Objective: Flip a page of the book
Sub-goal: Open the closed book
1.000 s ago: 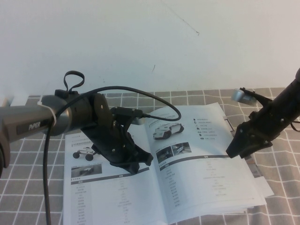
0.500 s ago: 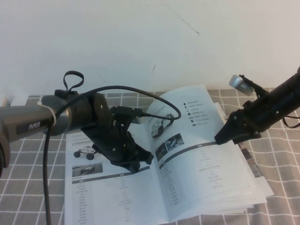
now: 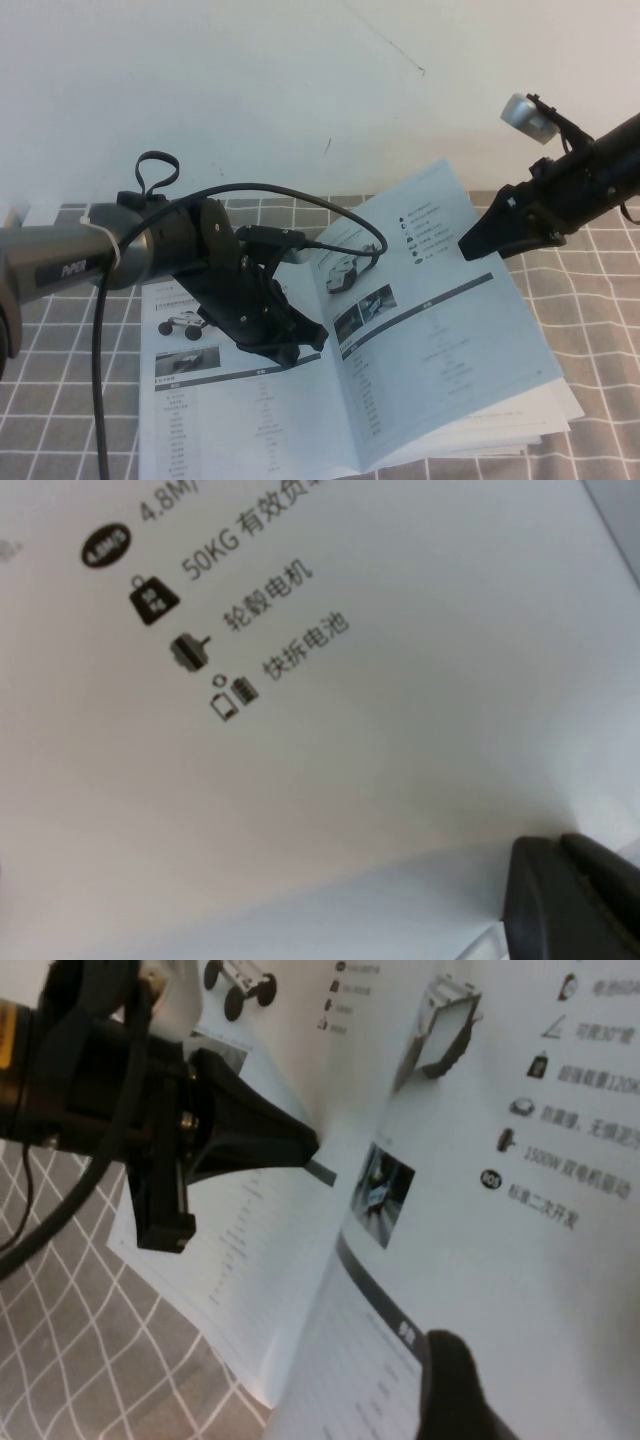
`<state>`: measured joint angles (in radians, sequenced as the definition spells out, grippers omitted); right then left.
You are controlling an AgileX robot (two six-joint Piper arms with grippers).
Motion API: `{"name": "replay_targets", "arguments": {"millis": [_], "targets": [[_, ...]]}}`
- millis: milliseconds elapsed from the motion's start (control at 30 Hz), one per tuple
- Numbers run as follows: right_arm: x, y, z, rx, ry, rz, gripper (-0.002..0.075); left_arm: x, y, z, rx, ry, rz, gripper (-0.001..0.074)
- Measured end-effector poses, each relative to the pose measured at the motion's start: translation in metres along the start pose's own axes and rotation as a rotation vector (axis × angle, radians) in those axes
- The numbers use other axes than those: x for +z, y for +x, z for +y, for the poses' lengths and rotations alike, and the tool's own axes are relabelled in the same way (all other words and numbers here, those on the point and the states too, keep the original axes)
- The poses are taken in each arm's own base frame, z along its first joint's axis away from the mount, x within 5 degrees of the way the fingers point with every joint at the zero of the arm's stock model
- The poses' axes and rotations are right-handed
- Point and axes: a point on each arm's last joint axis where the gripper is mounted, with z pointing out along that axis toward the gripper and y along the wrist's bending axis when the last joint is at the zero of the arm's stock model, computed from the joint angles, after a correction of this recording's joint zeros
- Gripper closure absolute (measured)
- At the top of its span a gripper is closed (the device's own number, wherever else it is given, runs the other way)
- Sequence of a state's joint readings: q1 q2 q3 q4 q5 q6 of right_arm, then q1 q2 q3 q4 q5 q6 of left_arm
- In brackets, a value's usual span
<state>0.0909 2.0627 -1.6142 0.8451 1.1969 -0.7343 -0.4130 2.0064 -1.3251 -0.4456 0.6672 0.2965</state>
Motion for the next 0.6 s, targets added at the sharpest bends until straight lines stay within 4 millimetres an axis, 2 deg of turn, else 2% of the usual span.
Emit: {"name": "replay_targets", "arguments": {"millis": [267, 400, 500, 600], "targets": [[0.02, -0.007, 0.03, -0.033, -0.075, 0.002, 0.0338, 0.0, 0.0, 0.0, 0.004, 0.002, -0.005, 0.0738], [0.014, -0.012, 0.049, -0.064, -0.113, -0.042, 0.0338, -0.004, -0.002, -0.001, 0.006, 0.001, -0.021, 0.0738], [0.006, -0.014, 0.06, -0.075, -0.142, -0.08, 0.0338, -0.021, -0.007, -0.006, 0.008, -0.002, -0.082, 0.0738], [0.003, -0.016, 0.067, -0.085, -0.154, -0.098, 0.0338, -0.048, -0.012, -0.013, 0.028, -0.003, -0.16, 0.0738]]}}
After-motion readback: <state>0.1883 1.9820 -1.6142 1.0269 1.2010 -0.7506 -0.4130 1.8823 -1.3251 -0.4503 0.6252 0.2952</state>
